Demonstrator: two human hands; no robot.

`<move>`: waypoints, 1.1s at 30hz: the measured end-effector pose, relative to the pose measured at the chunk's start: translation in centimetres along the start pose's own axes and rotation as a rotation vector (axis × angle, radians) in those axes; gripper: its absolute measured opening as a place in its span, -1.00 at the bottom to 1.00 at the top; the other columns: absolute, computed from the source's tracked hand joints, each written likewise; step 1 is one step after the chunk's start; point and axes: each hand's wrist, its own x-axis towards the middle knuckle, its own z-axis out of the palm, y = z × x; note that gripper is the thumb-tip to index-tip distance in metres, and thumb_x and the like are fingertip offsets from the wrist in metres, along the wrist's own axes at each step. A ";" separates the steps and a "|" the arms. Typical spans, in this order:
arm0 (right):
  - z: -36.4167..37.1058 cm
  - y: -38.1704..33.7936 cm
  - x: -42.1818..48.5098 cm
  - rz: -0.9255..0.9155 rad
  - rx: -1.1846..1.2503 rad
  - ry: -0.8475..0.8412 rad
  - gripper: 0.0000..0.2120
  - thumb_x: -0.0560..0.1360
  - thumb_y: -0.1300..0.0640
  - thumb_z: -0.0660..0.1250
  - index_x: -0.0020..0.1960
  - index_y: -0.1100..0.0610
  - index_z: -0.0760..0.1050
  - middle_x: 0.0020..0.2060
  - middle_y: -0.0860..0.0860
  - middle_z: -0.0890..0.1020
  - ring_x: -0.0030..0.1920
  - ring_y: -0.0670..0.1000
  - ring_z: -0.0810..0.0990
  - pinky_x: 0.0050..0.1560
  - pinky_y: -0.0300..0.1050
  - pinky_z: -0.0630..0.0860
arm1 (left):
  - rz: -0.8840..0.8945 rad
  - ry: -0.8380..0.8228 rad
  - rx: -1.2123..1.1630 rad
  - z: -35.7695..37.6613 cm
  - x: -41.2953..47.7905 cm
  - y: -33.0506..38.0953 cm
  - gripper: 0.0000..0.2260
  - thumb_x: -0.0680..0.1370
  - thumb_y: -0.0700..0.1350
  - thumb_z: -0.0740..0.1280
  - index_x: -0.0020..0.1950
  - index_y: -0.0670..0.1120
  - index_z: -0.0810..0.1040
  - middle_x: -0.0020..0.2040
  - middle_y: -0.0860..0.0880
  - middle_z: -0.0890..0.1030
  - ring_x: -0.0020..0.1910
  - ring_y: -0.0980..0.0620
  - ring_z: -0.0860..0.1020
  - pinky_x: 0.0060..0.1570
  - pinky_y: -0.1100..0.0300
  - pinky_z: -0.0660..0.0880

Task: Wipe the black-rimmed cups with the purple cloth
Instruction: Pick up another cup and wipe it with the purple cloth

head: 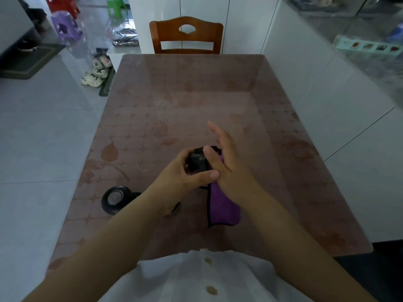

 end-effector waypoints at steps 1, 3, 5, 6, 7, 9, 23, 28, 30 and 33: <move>0.1 0.0 0.0 -0.023 -0.033 -0.024 -0.56 0.57 -0.08 0.08 0.43 -0.20 0.08 0.37 -0.20 0.21 0.28 -0.38 0.21 0.28 -0.37 0.19 | 0.015 -0.004 -0.014 0.0 0.0 -0.1 -0.50 0.26 -0.07 0.44 0.16 0.07 0.40 0.09 0.11 0.55 -0.08 0.31 0.60 -0.22 0.48 0.50; 0.3 0.4 0.0 -0.055 -0.030 0.008 -0.62 0.58 -0.07 0.11 0.36 -0.27 0.13 0.30 -0.25 0.26 0.30 -0.32 0.27 0.30 -0.30 0.27 | 0.037 -0.010 -0.042 0.0 -0.1 -0.4 -0.46 0.22 -0.01 0.48 0.16 0.08 0.42 0.12 0.09 0.56 0.03 0.22 0.60 -0.16 0.45 0.51; 0.3 0.7 -0.1 -0.053 0.037 0.094 -0.65 0.56 -0.03 0.11 0.33 -0.22 0.22 0.29 -0.19 0.35 0.30 -0.22 0.35 0.27 -0.32 0.34 | 0.051 -0.012 -0.042 -0.1 0.0 -0.9 -0.22 0.14 0.14 0.57 0.29 -0.01 0.41 0.19 0.02 0.56 0.15 0.07 0.57 -0.06 0.34 0.54; 0.3 0.9 -0.1 -0.047 0.079 0.133 -0.66 0.55 -0.02 0.09 0.32 -0.18 0.26 0.28 -0.13 0.39 0.29 -0.21 0.38 0.24 -0.34 0.38 | 0.048 -0.019 -0.035 -0.1 0.0 -1.2 -0.10 0.08 0.19 0.59 0.35 -0.04 0.38 0.22 -0.01 0.55 0.17 0.05 0.57 -0.02 0.30 0.55; 0.3 1.0 -0.2 -0.037 0.124 0.161 -0.68 0.56 0.00 0.08 0.31 -0.15 0.28 0.28 -0.07 0.42 0.28 -0.20 0.41 0.22 -0.32 0.41 | 0.050 -0.032 -0.025 -0.1 0.0 -1.4 -0.03 0.06 0.20 0.61 0.38 -0.05 0.34 0.24 -0.01 0.54 0.18 0.09 0.57 0.00 0.29 0.55; 0.1 1.3 -0.3 0.001 0.221 0.189 -0.73 0.61 0.07 0.06 0.28 -0.11 0.31 0.25 -0.03 0.45 0.24 -0.13 0.48 0.20 -0.22 0.48 | 0.071 -0.054 -0.023 -0.2 -0.1 -1.6 -0.06 0.11 0.10 0.58 0.41 -0.03 0.29 0.25 0.03 0.51 0.13 0.22 0.57 -0.03 0.37 0.52; -0.9 0.3 -0.8 0.087 0.339 0.163 -0.76 0.49 -0.05 0.15 0.14 -0.18 0.43 0.22 -0.04 0.49 0.21 -0.06 0.50 0.15 -0.09 0.51 | 0.122 -0.151 -0.038 0.4 -0.4 -1.1 -0.02 0.24 -0.10 0.54 0.51 0.13 0.03 0.27 0.06 0.53 0.24 0.09 0.54 0.12 0.22 0.52; -0.5 1.2 -1.3 0.336 0.874 0.120 -0.62 0.44 -0.16 0.22 0.17 0.01 0.49 0.06 0.15 0.59 -0.01 0.12 0.61 -0.04 0.02 0.55 | 0.110 -0.258 -0.034 0.3 -0.8 -0.3 0.03 0.25 0.01 0.56 0.52 0.06 -0.05 0.33 -0.01 0.48 0.29 0.09 0.50 0.13 0.31 0.47; -0.3 1.3 -1.4 0.373 0.966 0.127 -0.57 0.40 -0.17 0.22 0.14 0.07 0.49 0.00 0.15 0.62 -0.04 0.13 0.60 -0.04 0.03 0.55 | 0.093 -0.258 0.031 0.4 -0.7 0.3 -0.09 0.30 0.00 0.51 0.50 0.00 0.04 0.32 0.02 0.45 0.25 0.19 0.51 0.11 0.36 0.46; -0.3 1.6 -1.3 0.378 0.980 0.162 -0.56 0.38 -0.15 0.20 0.15 0.08 0.47 -0.04 0.13 0.63 -0.05 0.12 0.60 0.03 0.07 0.51 | 0.085 -0.253 0.193 0.4 -0.5 1.1 -0.36 0.43 0.06 0.40 0.43 -0.01 0.21 0.31 0.08 0.44 0.22 0.26 0.49 0.13 0.39 0.44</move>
